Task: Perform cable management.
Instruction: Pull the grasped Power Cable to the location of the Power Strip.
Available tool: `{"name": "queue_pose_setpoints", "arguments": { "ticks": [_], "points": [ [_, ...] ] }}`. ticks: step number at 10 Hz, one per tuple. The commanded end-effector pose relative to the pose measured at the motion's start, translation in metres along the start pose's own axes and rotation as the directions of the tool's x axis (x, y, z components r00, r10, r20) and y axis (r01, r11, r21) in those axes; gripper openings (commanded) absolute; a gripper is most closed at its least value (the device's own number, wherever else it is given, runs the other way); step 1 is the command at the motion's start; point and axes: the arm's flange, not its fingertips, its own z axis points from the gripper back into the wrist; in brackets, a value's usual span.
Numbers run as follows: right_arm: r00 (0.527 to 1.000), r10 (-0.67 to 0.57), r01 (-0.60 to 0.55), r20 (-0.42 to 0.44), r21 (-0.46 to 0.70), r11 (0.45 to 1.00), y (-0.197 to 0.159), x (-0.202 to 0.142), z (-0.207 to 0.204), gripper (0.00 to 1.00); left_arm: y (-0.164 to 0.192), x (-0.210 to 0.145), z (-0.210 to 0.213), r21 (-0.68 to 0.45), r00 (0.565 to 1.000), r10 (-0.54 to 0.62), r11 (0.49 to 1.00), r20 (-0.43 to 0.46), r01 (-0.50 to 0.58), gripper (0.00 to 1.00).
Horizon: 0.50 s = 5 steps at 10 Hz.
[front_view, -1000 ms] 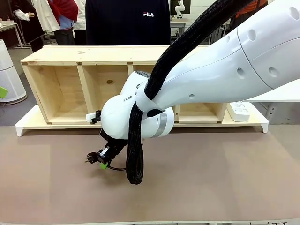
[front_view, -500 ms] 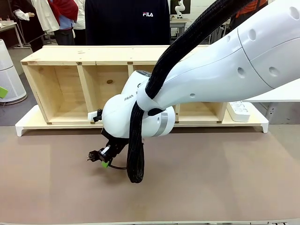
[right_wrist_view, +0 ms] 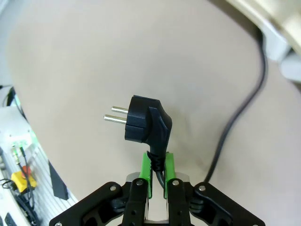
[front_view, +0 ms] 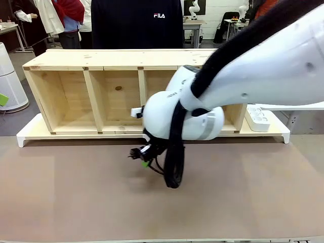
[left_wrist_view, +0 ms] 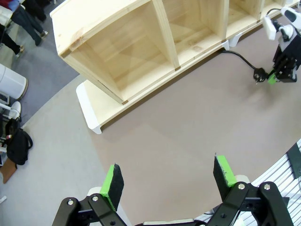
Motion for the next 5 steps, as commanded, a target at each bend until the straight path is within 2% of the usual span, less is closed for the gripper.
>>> {"name": "queue_pose_setpoints", "arguments": {
  "ticks": [1, 5],
  "points": [
    [0.998, -0.065, 0.063, -0.019, -0.090, 0.994, -0.001, -0.023, 0.017, 0.14, 0.001, 0.000, 0.001, 0.000, 1.000, 0.002, 1.000, 0.001, -0.002, 1.00],
    [0.981, -0.191, 0.183, -0.028, -0.182, 0.966, -0.038, -0.054, 0.043, 0.14, 0.001, 0.000, 0.001, 0.000, 1.000, 0.002, 1.000, 0.001, -0.002, 1.00]
  ]
}}
